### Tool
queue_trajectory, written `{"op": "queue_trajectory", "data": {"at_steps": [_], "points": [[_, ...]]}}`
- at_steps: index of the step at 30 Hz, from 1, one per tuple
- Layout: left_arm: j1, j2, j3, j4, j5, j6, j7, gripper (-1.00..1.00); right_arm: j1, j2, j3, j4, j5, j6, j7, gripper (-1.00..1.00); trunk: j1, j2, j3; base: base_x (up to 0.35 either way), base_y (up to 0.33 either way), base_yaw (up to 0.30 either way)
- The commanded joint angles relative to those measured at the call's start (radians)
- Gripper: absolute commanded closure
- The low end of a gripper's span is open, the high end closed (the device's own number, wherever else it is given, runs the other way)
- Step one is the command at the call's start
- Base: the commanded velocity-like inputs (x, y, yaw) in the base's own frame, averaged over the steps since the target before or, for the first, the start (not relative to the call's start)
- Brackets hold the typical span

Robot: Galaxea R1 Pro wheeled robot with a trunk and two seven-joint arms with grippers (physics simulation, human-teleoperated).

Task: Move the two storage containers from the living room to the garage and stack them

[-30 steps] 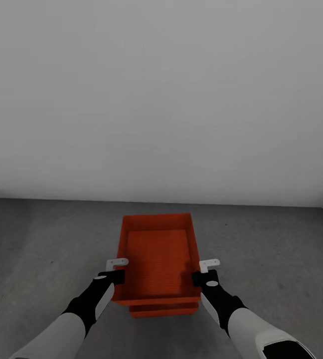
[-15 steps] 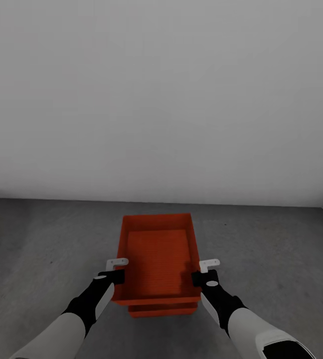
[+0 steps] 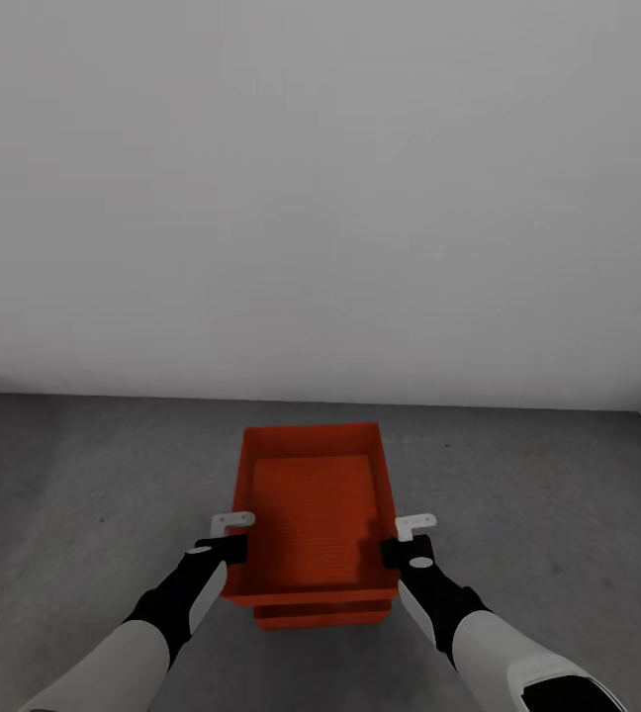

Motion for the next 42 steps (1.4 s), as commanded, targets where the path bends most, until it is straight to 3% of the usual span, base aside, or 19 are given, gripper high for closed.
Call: {"op": "queue_trajectory", "data": {"at_steps": [1,42], "points": [[-0.001,0.002,0.005,-0.031,-0.01,-0.035,0.015,1.0,0.0,-0.001,-0.017,0.003,0.001,0.002,-0.052,1.0,0.0,0.0,-0.001,0.0,0.0,0.0],[-0.001,0.001,0.002,-0.029,-0.013,-0.036,0.016,1.0,0.0,0.0,-0.017,0.003,0.001,0.002,-0.052,1.0,0.0,0.0,-0.001,0.0,-0.014,0.0]]}}
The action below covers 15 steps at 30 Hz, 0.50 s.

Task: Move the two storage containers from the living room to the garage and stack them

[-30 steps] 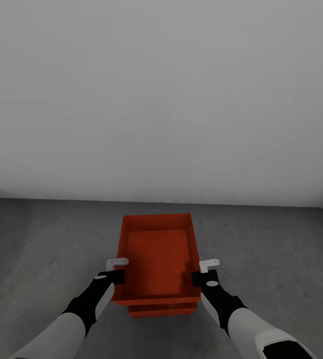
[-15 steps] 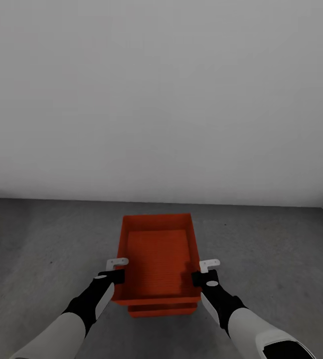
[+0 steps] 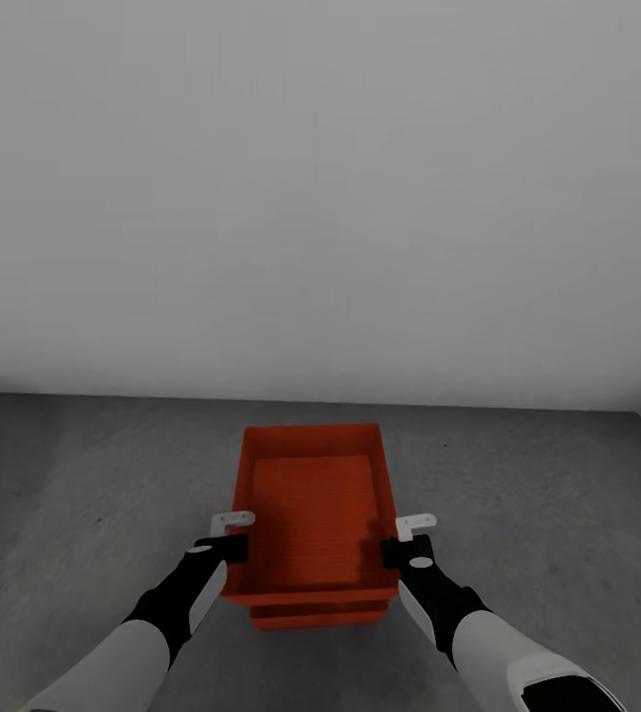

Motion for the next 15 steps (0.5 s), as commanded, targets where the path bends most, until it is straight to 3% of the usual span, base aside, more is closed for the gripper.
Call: {"op": "queue_trajectory", "data": {"at_steps": [1,15], "points": [[-0.001,0.001,0.001,-0.023,-0.007,-0.042,0.015,1.0,0.0,-0.001,-0.014,0.004,0.0,0.002,-0.052,1.0,0.0,0.0,-0.001,0.0,-0.005,0.0],[-0.001,0.001,0.001,-0.024,-0.007,-0.042,0.015,1.0,0.0,-0.001,-0.014,0.004,0.0,0.003,-0.052,1.0,0.0,0.0,-0.001,0.0,0.0,0.0]]}}
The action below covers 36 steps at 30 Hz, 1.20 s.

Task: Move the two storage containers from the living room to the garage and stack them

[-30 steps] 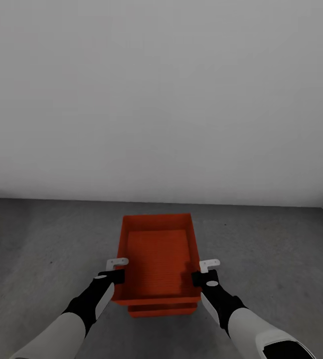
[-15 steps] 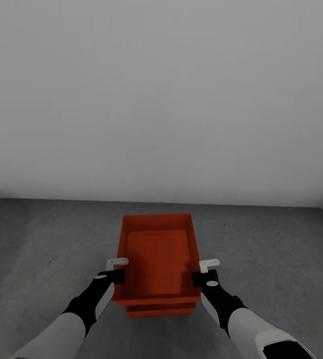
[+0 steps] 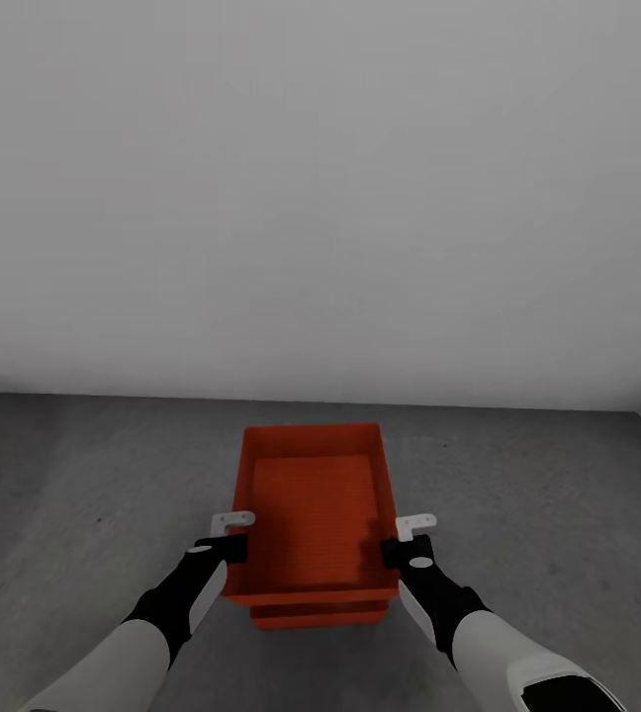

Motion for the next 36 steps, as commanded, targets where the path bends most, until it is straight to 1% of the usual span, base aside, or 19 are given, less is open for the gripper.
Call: {"op": "queue_trajectory", "data": {"at_steps": [1,7,17,36], "points": [[-0.001,0.001,0.001,-0.024,-0.007,-0.044,0.015,1.0,0.0,-0.001,-0.013,0.004,0.0,0.002,-0.053,1.0,0.0,0.0,-0.001,0.0,0.0,0.0],[0.0,0.001,0.001,-0.024,-0.007,-0.044,0.015,1.0,0.0,-0.001,-0.013,0.004,0.0,0.004,-0.053,1.0,0.0,0.0,-0.001,0.0,0.0,0.0],[0.0,0.001,0.002,-0.023,-0.007,-0.044,0.015,1.0,0.0,-0.001,-0.013,0.004,0.0,0.004,-0.053,1.0,0.0,0.0,-0.011,0.0,0.0,0.0],[0.0,0.0,0.002,-0.023,-0.007,-0.044,0.015,1.0,0.0,-0.001,-0.013,0.004,0.0,0.004,-0.054,1.0,0.0,0.0,-0.012,0.0,0.0,0.0]]}}
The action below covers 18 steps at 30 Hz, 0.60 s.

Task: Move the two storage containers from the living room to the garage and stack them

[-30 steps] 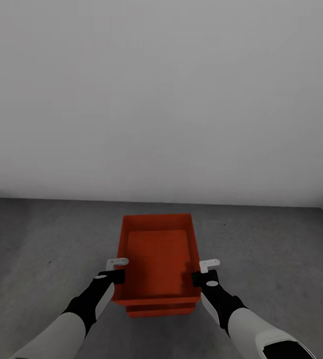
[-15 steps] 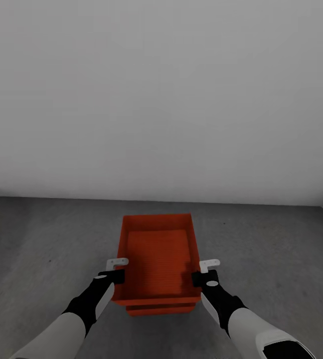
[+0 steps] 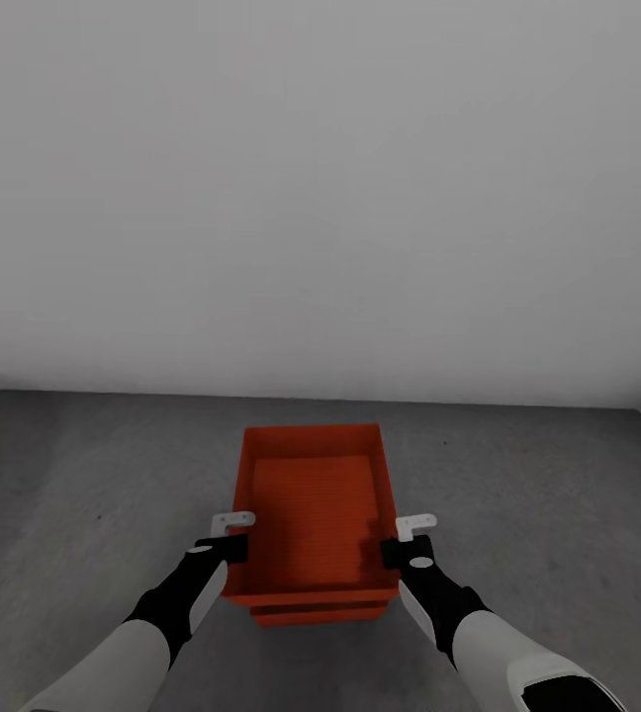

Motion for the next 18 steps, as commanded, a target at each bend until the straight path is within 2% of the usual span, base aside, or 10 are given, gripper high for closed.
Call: {"op": "queue_trajectory", "data": {"at_steps": [1,18], "points": [[-0.001,0.001,0.0,-0.024,-0.005,-0.044,0.015,1.0,0.0,-0.001,-0.014,0.004,0.0,0.002,-0.055,1.0,0.0,0.0,-0.001,0.0,0.0,0.0],[-0.001,0.003,0.0,-0.024,-0.005,-0.044,0.014,1.0,0.0,0.0,-0.014,0.004,0.0,0.002,-0.053,1.0,0.065,-0.119,-0.054,0.0,0.0,0.0]]}}
